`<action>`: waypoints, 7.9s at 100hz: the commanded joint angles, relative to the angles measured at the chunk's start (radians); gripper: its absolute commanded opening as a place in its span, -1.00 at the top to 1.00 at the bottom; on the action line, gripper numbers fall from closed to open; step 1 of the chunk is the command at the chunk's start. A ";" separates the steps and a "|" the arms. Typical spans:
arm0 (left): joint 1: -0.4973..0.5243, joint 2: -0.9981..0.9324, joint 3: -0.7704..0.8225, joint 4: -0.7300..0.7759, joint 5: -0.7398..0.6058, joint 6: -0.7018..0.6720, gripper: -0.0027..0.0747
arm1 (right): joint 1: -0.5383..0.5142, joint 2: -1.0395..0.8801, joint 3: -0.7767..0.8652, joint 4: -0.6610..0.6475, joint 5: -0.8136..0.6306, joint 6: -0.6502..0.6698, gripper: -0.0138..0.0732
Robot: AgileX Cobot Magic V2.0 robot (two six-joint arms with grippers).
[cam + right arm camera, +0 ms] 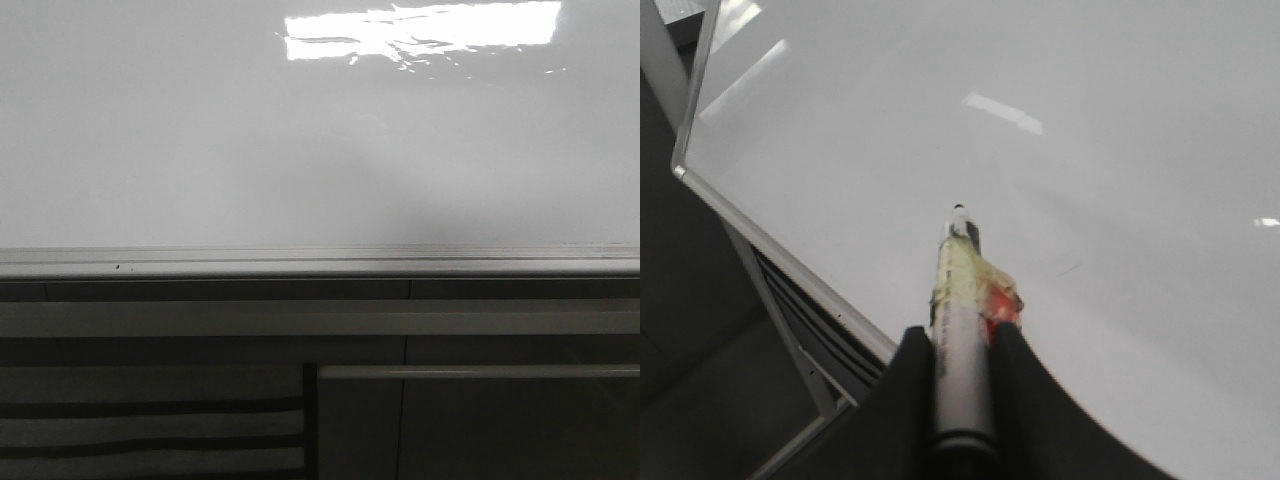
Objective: Write number 0 on whiteboard
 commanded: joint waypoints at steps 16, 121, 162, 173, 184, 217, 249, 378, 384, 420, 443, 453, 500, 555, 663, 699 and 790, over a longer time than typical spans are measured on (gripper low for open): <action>0.002 0.013 -0.024 0.037 -0.045 -0.011 0.98 | 0.077 0.032 -0.041 -0.005 -0.120 -0.008 0.79; 0.002 0.013 -0.024 0.037 -0.045 -0.011 0.98 | -0.031 -0.046 -0.042 0.045 -0.092 0.037 0.79; 0.002 0.013 -0.024 0.037 -0.045 -0.011 0.98 | -0.031 -0.088 -0.042 -0.003 -0.029 0.037 0.79; 0.002 0.013 -0.024 0.037 -0.045 -0.011 0.98 | -0.060 -0.098 -0.042 -0.011 -0.137 0.054 0.79; 0.002 0.013 -0.024 0.037 -0.045 -0.011 0.98 | -0.132 -0.089 -0.042 -0.019 -0.220 0.115 0.79; 0.002 0.013 -0.024 0.037 -0.047 -0.011 0.98 | -0.307 0.004 -0.042 -0.019 -0.031 0.142 0.79; 0.002 0.013 -0.024 0.037 -0.047 -0.011 0.98 | -0.307 -0.113 -0.042 0.071 0.030 0.142 0.79; 0.002 0.013 -0.024 0.037 -0.076 -0.011 0.98 | -0.307 -0.266 -0.042 0.203 0.215 0.138 0.79; 0.002 0.013 -0.024 0.037 -0.076 -0.011 0.98 | -0.307 -0.266 -0.042 0.207 0.217 0.126 0.79; 0.002 0.013 -0.024 0.037 -0.148 -0.011 0.98 | -0.307 -0.238 -0.042 0.276 0.295 -0.043 0.79; 0.002 0.013 -0.024 0.037 -0.158 -0.011 0.98 | -0.307 -0.150 -0.042 0.309 0.291 -0.057 0.79; 0.002 0.013 -0.024 0.037 -0.158 -0.011 0.98 | -0.307 -0.107 -0.042 0.347 0.265 -0.073 0.79; 0.002 0.013 -0.024 0.037 -0.158 -0.011 0.98 | -0.307 0.005 -0.043 0.368 0.072 -0.079 0.79; 0.002 0.013 -0.024 0.037 -0.158 -0.011 0.98 | -0.307 0.013 -0.043 0.364 -0.051 -0.081 0.79; 0.002 0.013 -0.024 0.037 -0.169 -0.011 0.98 | -0.307 0.085 -0.043 0.360 -0.131 -0.081 0.79; 0.002 0.013 -0.024 0.037 -0.173 -0.011 0.98 | -0.307 0.104 -0.043 0.360 -0.066 -0.081 0.79; 0.002 0.013 -0.024 0.037 -0.200 -0.011 0.98 | -0.094 0.170 -0.043 0.342 -0.101 -0.112 0.79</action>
